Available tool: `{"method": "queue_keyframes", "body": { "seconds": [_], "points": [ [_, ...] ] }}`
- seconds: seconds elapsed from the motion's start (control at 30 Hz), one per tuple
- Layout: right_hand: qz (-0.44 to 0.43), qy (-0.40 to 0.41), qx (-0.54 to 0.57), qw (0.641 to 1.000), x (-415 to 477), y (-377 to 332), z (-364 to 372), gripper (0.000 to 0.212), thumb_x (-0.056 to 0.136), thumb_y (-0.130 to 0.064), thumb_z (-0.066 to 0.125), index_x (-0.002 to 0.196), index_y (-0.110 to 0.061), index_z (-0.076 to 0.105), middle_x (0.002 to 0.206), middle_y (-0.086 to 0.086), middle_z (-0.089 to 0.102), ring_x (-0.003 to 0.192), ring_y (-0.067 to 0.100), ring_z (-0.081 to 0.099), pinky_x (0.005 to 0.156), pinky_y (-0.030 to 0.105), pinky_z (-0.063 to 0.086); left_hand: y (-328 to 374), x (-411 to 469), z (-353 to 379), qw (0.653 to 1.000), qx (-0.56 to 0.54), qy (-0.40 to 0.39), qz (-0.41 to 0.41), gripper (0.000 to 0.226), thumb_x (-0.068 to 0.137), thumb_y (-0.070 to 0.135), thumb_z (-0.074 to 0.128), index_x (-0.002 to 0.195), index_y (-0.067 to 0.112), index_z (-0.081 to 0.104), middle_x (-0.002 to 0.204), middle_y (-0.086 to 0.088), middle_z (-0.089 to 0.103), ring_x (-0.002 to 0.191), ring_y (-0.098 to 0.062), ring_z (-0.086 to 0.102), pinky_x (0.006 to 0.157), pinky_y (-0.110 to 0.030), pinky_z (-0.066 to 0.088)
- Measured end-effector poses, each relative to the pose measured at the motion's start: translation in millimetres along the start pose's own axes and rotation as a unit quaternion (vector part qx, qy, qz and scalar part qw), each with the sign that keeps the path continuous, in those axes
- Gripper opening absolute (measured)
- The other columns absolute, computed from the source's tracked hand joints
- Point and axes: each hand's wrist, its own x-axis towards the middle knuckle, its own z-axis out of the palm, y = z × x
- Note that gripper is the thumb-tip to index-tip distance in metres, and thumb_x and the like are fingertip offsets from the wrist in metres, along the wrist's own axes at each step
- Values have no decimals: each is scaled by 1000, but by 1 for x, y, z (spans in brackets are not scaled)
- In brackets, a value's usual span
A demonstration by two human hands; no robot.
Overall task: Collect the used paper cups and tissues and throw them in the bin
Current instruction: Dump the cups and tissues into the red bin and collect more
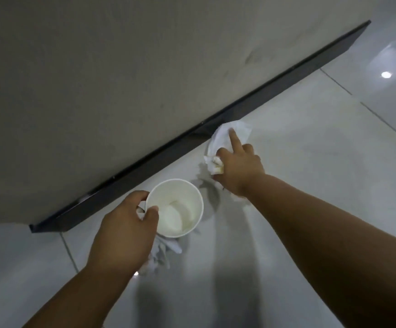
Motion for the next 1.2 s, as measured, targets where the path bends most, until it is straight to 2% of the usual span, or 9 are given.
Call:
{"method": "queue_keyframes", "body": {
  "seconds": [0.1,0.2,0.27,0.37,0.5,0.6,0.77,0.97,1.2],
  "points": [
    [12,-28,28,999,10,5,16,69,91,-49,53,147,-26,20,161,2,-3,146,39,3,115,55,14,0,12,5,1000,-1,0,19,16,94,23,52,99,38,52,88,17,57,79,-3,53,60,-24,39],
    [7,5,34,999,1,7,17,60,89,-43,58,140,-24,33,151,6,28,137,34,27,110,50,27,6,12,7,1000,-3,-9,24,13,93,24,53,100,36,54,87,17,56,80,-4,54,62,-26,41],
    [1,4,17,1000,-16,9,13,50,88,-36,60,132,-22,40,136,5,41,119,31,40,96,45,38,11,5,9,999,3,-25,20,12,93,25,54,101,35,55,89,16,58,81,-7,57,63,-28,44],
    [8,-30,2,1000,-56,17,9,54,86,-30,61,132,-23,36,129,5,43,112,32,43,88,43,41,18,-13,5,998,22,-48,21,12,94,25,52,102,33,56,90,14,60,81,-10,58,65,-29,43],
    [15,-16,-28,999,-124,27,-7,76,84,-30,62,147,-25,19,131,5,43,104,32,46,74,38,40,34,-56,-16,997,51,-61,19,11,94,23,53,102,29,55,84,12,55,77,-8,52,65,-29,39],
    [34,-5,7,999,-178,26,-43,79,83,-32,63,149,-20,23,129,10,46,98,35,47,68,35,34,59,-102,-42,995,68,-75,20,10,93,24,54,101,30,55,88,6,58,81,-14,53,67,-30,38],
    [77,6,92,993,-273,20,-134,52,84,-34,62,132,-19,48,129,8,43,102,34,45,72,34,37,123,-184,-90,992,57,-103,39,13,92,24,54,93,37,55,86,15,58,80,-10,52,63,-27,37],
    [191,52,190,961,-389,16,-249,55,82,-39,68,132,-22,51,133,3,42,109,30,42,85,37,45,209,-277,-150,990,49,-116,71,14,92,27,55,101,38,55,96,2,59,87,-15,52,70,-28,36],
    [286,143,264,910,-513,-4,-345,47,79,-41,70,121,-22,60,125,4,49,107,31,49,83,31,39,274,-371,-213,976,78,-155,133,16,91,29,57,106,35,57,101,0,60,85,-15,53,69,-28,36]
  ]
}}
